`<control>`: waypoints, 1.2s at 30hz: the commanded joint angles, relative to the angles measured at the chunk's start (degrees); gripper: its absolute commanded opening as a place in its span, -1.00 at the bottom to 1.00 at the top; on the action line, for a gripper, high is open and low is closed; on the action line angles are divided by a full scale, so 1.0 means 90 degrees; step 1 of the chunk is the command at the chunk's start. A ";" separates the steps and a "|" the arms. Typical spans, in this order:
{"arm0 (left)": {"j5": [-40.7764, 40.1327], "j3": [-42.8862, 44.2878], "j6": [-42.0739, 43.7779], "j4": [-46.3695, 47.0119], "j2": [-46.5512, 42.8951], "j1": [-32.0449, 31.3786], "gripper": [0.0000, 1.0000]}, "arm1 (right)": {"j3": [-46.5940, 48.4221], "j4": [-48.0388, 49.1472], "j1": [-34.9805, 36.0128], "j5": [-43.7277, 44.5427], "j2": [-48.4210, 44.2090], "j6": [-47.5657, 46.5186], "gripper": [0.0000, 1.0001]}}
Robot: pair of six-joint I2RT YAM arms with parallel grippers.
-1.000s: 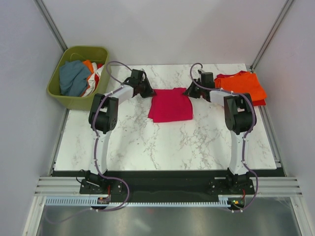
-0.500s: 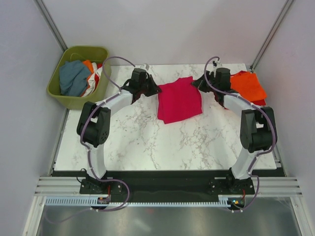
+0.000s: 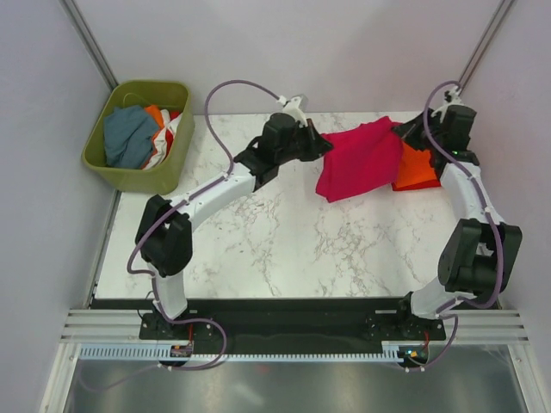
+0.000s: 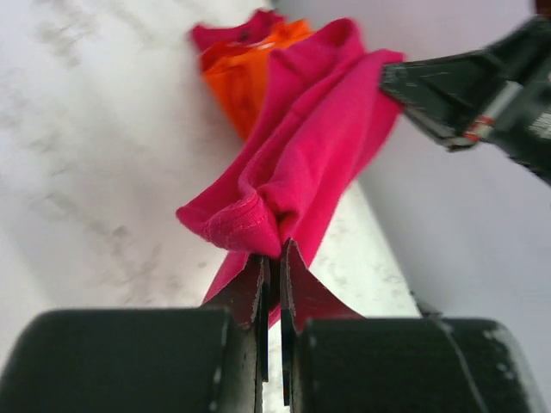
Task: Fold and stack the t-shirts
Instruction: Neatly place the folded tshirt to the corner
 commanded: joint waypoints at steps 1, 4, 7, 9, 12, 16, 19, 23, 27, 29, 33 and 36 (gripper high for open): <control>-0.0480 0.0972 -0.0089 0.0324 0.0160 -0.0473 -0.95 | 0.0568 -0.0431 -0.0764 0.0137 -0.0455 -0.0041 -1.00; -0.0412 0.2230 -0.0138 0.0315 0.1057 -0.0883 -0.95 | 0.0813 -0.0637 -0.1370 -0.0029 -0.0436 -0.0002 -1.00; -0.0353 0.3675 -0.0264 0.0256 0.2160 -0.1157 -0.95 | 0.1076 -0.0764 -0.1840 -0.0195 -0.0280 0.0018 -1.00; -0.0324 0.4614 -0.0557 0.0295 0.2891 -0.1246 -0.95 | 0.1339 -0.0891 -0.2046 -0.0225 -0.0124 -0.0011 -1.00; -0.0440 0.5143 -0.0899 0.0947 0.3567 -0.1383 -0.95 | 0.1691 -0.0999 -0.2369 -0.0244 0.0130 0.0008 -1.00; -0.0655 0.5183 -0.1406 0.2002 0.4241 -0.1442 -0.95 | 0.2121 -0.1009 -0.2672 -0.0273 0.0579 0.0115 -1.00; -0.0996 0.5843 -0.1485 0.2511 0.4923 -0.1442 -0.95 | 0.2443 -0.0921 -0.2692 -0.0312 0.1009 0.0213 -1.00; -0.1465 0.6374 -0.1670 0.2960 0.5561 -0.1442 -0.96 | 0.2502 -0.0424 -0.2692 -0.0429 0.1633 0.0486 -1.00; -0.2159 0.6481 -0.1895 0.3244 0.5923 -0.1432 -0.95 | 0.2658 -0.0052 -0.2692 -0.0566 0.2132 0.0711 -1.00; -0.2286 0.6744 -0.1906 0.3264 0.6166 -0.1403 -0.96 | 0.2776 0.0095 -0.2692 -0.0615 0.2375 0.0779 -1.00; -0.2521 0.6872 -0.1876 0.3410 0.6216 -0.1325 -0.96 | 0.2903 0.0232 -0.2692 -0.0683 0.2660 0.0838 -1.00; -0.2735 0.6931 -0.1847 0.3527 0.6274 -0.1325 -0.96 | 0.3098 0.0398 -0.2692 -0.0703 0.2855 0.0897 -1.00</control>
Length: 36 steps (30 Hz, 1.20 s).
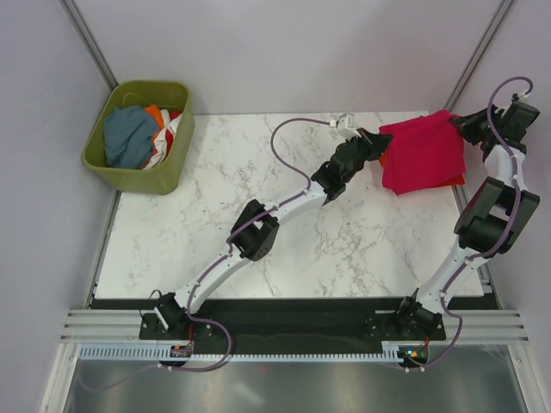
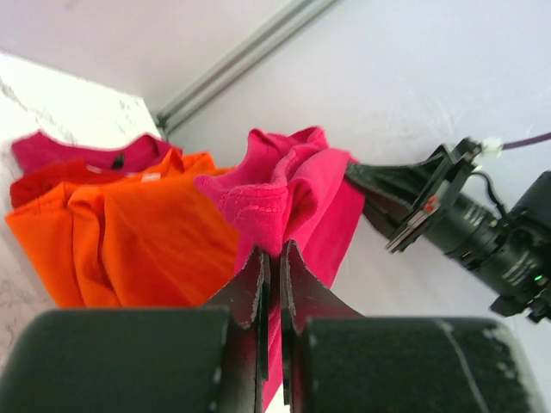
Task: Fold and stack the t-shirts
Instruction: Neatly place the folded tshirt to the corner, then reset both grippers
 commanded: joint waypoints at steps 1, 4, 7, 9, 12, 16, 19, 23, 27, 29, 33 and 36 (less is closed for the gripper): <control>-0.0735 0.0546 -0.0135 0.0756 0.0084 0.0089 -0.95 | 0.0608 0.0740 -0.0164 0.0162 0.0249 0.0285 -1.00; -0.1008 0.0625 -0.0106 0.0815 0.0163 0.0167 -0.41 | 0.0872 0.0867 -0.0173 0.0200 0.0600 0.0392 -1.00; -0.1136 0.0596 -0.0115 0.0767 0.0134 0.0332 0.98 | 0.1165 0.1228 -0.0193 0.0103 0.0932 0.0655 -0.27; -0.0941 0.0392 -0.0193 0.0757 0.0036 0.0478 1.00 | 0.1264 0.1452 -0.0164 0.0015 0.1245 0.0831 0.60; -0.0794 -0.0301 -0.0243 0.0921 -0.0334 0.0528 1.00 | 0.1255 0.1473 -0.0076 -0.0005 0.1315 0.0813 0.94; -0.0521 -0.1120 0.0205 0.0952 -0.0949 0.0528 0.99 | 0.0845 0.1336 0.0012 0.0327 0.0711 0.0423 0.94; -0.0316 -0.1997 0.0576 0.1020 -0.1642 0.0557 1.00 | 0.0582 0.1190 0.0100 0.0493 0.0330 0.0159 0.93; 0.0045 -0.2899 0.0978 0.0981 -0.2492 0.0655 1.00 | 0.0415 0.1014 0.0363 0.0318 -0.0003 -0.0211 0.86; 0.0066 -0.3883 0.1339 0.0815 -0.3379 0.0801 1.00 | -0.0092 0.0974 0.1074 0.0327 -0.0433 -0.0583 0.86; 0.0046 -0.4295 0.1321 0.0806 -0.3693 0.0879 0.99 | -0.0220 0.1023 0.1358 0.0483 -0.0629 -0.0701 0.86; 0.0183 -0.5271 0.1106 0.0542 -0.4416 0.1220 1.00 | -0.0279 0.1014 0.2090 0.0600 -0.0775 -0.0916 0.88; 0.0261 -0.5857 0.1125 0.0328 -0.5011 0.1445 1.00 | -0.0502 0.0994 0.2510 0.0903 -0.1165 -0.1140 0.90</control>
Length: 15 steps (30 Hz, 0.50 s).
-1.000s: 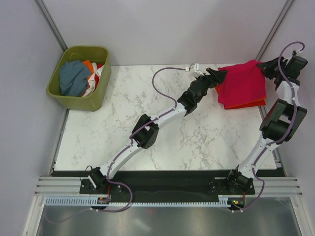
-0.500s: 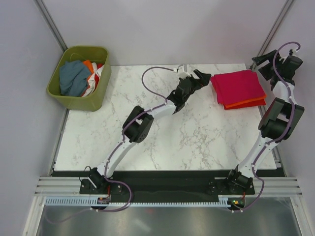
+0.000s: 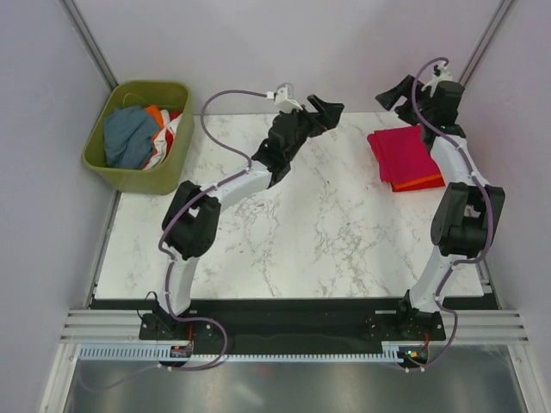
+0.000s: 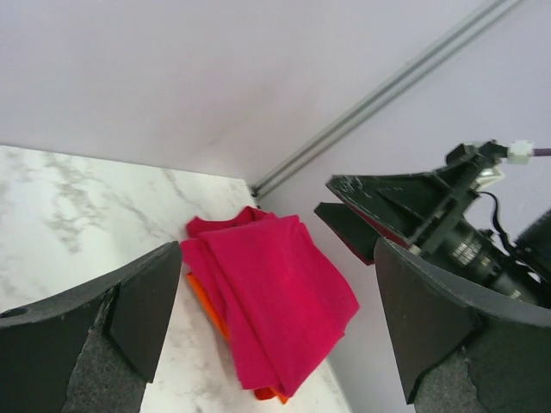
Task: Fold and stack the t-shirts
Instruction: Reset both grippers
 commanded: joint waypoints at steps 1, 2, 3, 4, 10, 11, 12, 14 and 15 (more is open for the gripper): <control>0.0081 -0.0686 0.0270 -0.0292 -0.0709 0.0341 0.99 | -0.0263 0.0110 0.0316 0.0432 -0.0668 -0.0528 0.90; 0.0101 -0.0832 0.0299 -0.0351 -0.1020 0.0399 0.99 | -0.0331 0.0100 0.0424 0.0636 -0.0746 -0.0558 0.91; 0.0120 -0.1124 0.0348 -0.0458 -0.1178 0.0497 0.99 | -0.0477 0.0100 0.0618 0.0696 -0.0931 -0.0597 0.92; 0.0140 -0.1282 0.0397 -0.0488 -0.1324 0.0546 1.00 | -0.0575 0.0100 0.0707 0.0764 -0.1029 -0.0627 0.92; 0.0110 -0.2619 0.1245 -0.0721 -0.2652 0.0673 1.00 | -0.2077 0.0276 0.1449 0.1321 -0.2181 -0.0832 0.93; 0.0149 -0.2805 0.1363 -0.0771 -0.2799 0.0673 1.00 | -0.2351 0.0382 0.1605 0.1380 -0.2357 -0.0871 0.93; 0.0188 -0.3213 0.1577 -0.0791 -0.3148 0.0673 1.00 | -0.2866 0.0413 0.1655 0.1429 -0.2687 -0.0900 0.93; 0.0306 -0.3886 0.1783 -0.0830 -0.3521 0.0673 1.00 | -0.3608 0.0461 0.1840 0.1604 -0.3031 -0.0988 0.93; 0.0316 -0.4094 0.1813 -0.0849 -0.3881 0.0664 1.00 | -0.3845 0.0471 0.1899 0.1673 -0.3371 -0.1008 0.94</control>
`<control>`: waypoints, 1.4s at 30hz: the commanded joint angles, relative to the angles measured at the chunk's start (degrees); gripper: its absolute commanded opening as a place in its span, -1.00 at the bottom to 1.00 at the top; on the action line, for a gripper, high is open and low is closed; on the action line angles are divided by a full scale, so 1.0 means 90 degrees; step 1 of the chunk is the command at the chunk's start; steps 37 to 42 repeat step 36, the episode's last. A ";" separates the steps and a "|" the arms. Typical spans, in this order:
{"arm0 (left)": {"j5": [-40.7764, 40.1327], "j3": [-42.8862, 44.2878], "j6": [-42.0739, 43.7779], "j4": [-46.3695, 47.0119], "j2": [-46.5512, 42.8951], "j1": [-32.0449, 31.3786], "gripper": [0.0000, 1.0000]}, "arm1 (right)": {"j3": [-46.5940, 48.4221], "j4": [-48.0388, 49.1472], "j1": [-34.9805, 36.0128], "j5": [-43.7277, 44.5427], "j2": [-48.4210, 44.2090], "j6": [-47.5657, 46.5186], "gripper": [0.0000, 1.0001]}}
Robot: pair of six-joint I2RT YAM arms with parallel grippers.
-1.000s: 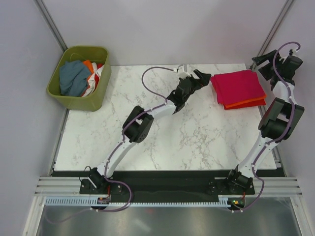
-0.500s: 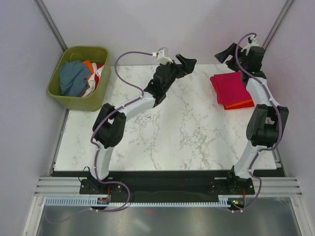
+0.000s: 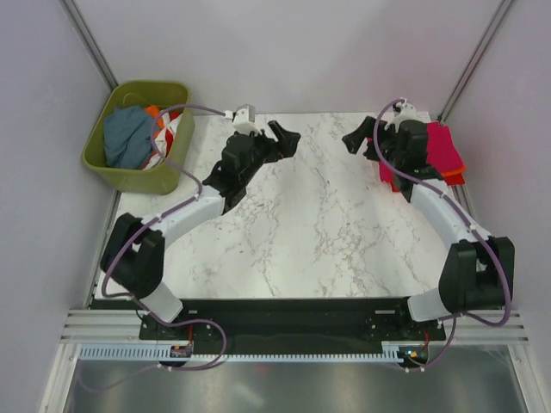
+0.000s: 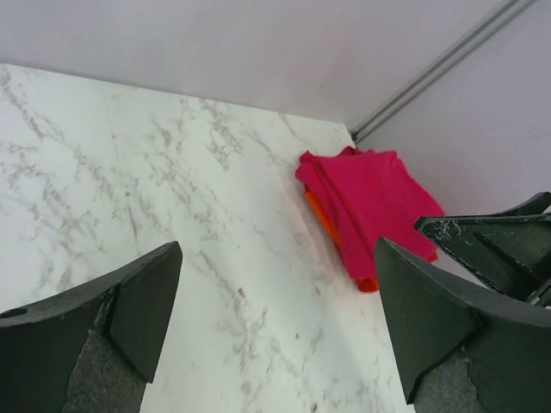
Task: Fold and stack the t-shirts
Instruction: Reset both grippers
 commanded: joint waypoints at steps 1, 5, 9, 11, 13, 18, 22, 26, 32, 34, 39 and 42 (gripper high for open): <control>0.0165 -0.0819 0.0791 -0.0133 -0.0998 -0.0033 0.99 | -0.0964 0.0229 0.0156 0.0531 -0.0804 -0.0289 0.93; 0.0165 -0.1833 0.0908 -0.0629 -0.2033 -0.0033 0.99 | -0.1951 0.0229 0.0224 0.0572 -0.1605 -0.0172 0.95; 0.0136 -0.2529 0.1015 -0.1274 -0.3078 -0.0033 1.00 | -0.2986 0.0287 0.0283 0.0562 -0.2482 0.0062 0.96; 0.0126 -0.2685 0.1035 -0.2022 -0.3616 -0.0033 0.99 | -0.3376 0.0258 0.0302 0.0610 -0.2844 0.0121 0.96; 0.0097 -0.2735 0.1045 -0.2533 -0.3987 -0.0033 1.00 | -0.3611 0.0180 0.0312 0.0620 -0.3070 0.0179 0.96; -0.0527 -0.3485 0.1269 -0.3501 -0.5334 -0.0033 1.00 | -0.4539 -0.0045 0.0341 0.0425 -0.3928 0.0297 0.96; -0.0626 -0.4870 0.1182 -0.3044 -0.6184 -0.0033 1.00 | -0.5339 0.0081 0.0341 0.0649 -0.4486 0.0413 0.96; -0.0431 -0.5449 0.1152 -0.2789 -0.6888 -0.0043 1.00 | -0.5672 -0.0006 0.0342 0.0689 -0.4984 0.0570 0.96; -0.0421 -0.5820 0.1211 -0.2526 -0.7524 -0.0033 0.99 | -0.5722 0.0043 0.0342 0.0699 -0.4966 0.0561 0.96; -0.0420 -0.5811 0.1211 -0.2497 -0.7475 -0.0033 1.00 | -0.5702 0.0053 0.0341 0.0718 -0.4917 0.0590 0.96; -0.0537 -0.5782 0.1182 -0.2525 -0.7378 -0.0033 0.99 | -0.5702 0.0043 0.0351 0.0737 -0.4897 0.0590 0.96; -0.0537 -0.5782 0.1182 -0.2525 -0.7378 -0.0033 0.99 | -0.5702 0.0043 0.0351 0.0737 -0.4897 0.0590 0.96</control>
